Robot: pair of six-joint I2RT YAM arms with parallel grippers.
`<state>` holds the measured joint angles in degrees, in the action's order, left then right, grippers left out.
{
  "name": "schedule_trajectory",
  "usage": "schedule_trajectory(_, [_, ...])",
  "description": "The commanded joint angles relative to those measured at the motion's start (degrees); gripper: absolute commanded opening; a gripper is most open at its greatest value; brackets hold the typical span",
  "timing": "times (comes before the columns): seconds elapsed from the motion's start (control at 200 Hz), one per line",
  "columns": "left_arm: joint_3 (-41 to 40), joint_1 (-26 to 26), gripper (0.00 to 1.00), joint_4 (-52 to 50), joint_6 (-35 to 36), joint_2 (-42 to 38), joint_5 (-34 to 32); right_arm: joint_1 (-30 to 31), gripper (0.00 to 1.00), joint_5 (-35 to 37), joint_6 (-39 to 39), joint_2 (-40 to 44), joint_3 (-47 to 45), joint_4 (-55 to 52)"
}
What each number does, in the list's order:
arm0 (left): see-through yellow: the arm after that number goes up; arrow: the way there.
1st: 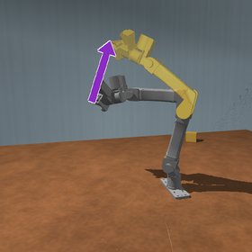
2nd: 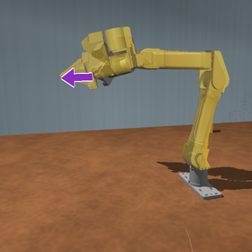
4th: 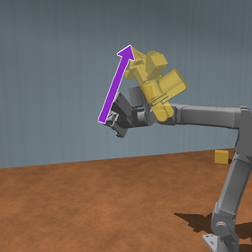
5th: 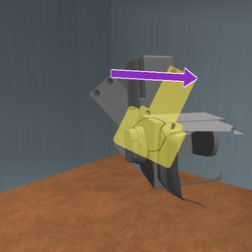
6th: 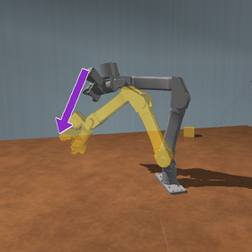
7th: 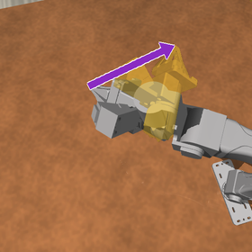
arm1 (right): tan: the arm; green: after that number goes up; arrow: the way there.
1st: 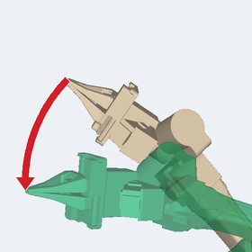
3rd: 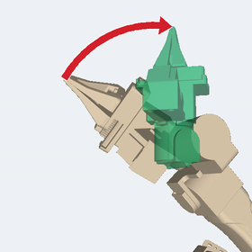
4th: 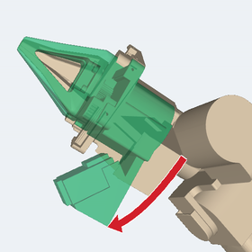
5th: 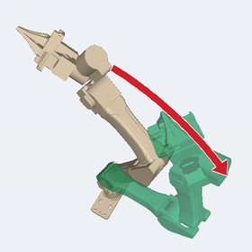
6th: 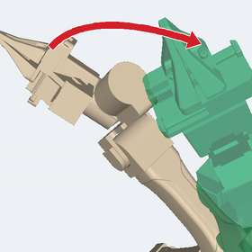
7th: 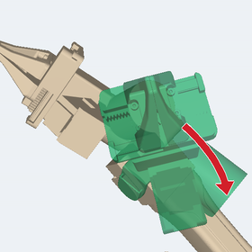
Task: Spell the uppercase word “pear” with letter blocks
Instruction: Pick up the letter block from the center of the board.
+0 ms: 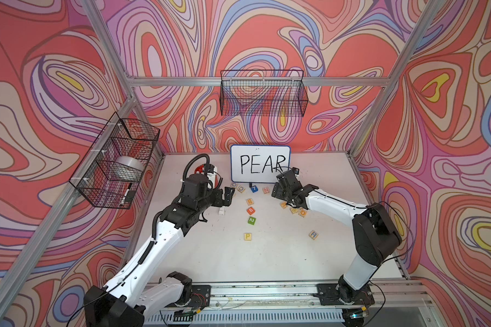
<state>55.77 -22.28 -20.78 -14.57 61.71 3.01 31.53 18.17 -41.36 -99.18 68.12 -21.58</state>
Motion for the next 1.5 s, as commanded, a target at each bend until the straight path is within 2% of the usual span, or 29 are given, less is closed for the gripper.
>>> schedule_trajectory(0.0, [1.80,0.15,1.00,0.05,0.85,0.15,1.75,-0.11,0.88,1.61,-0.73,2.47,-1.44,-0.79])
schedule_trajectory(0.351, [3.10,0.17,1.00,-1.49,2.87,-0.81,1.34,-0.08,0.88,0.70,-1.44,2.84,-1.94,-0.32])
schedule_trajectory(0.381, [3.34,0.14,1.00,-1.86,3.12,-0.81,1.39,-0.15,0.90,0.25,-1.36,2.76,-1.94,-0.01])
schedule_trajectory(0.401, [3.52,0.21,1.00,-2.12,3.26,-0.85,1.39,-0.13,0.97,-0.15,-1.37,2.65,-1.94,0.11])
schedule_trajectory(0.416, [3.67,0.22,1.00,-2.31,3.39,-0.81,1.33,-0.09,0.98,-0.42,-1.31,2.67,-1.94,0.35])
schedule_trajectory(0.656, [4.28,0.20,1.00,-3.49,4.79,-1.19,0.17,0.81,0.98,-6.04,2.26,-0.12,-0.10,5.30])
schedule_trajectory(0.726, [4.26,0.17,1.00,-3.49,4.88,-1.34,-0.62,2.24,0.99,-7.69,5.53,-1.98,2.56,5.66])
schedule_trajectory(0.867, [4.51,0.17,1.00,-4.44,4.08,-1.26,-4.37,4.41,0.97,-8.30,10.37,-11.78,12.98,-0.06])
schedule_trajectory(0.982, [5.46,0.21,1.00,-6.29,3.00,-0.75,-9.95,4.55,0.89,-11.17,11.86,-18.19,20.50,-4.33])
schedule_trajectory(1.092, [6.11,0.22,1.00,-7.85,2.36,-0.34,-13.89,5.51,0.87,-11.45,12.70,-21.67,24.10,-6.38])
schedule_trajectory(1.307, [6.44,0.18,1.00,-8.37,1.83,-0.08,-15.39,8.42,0.86,-9.76,15.50,-26.92,29.55,-10.92])
schedule_trajectory(1.498, [6.84,0.18,1.00,-8.92,1.74,-0.04,-15.05,9.76,0.80,-9.16,16.25,-30.24,32.51,-12.66])
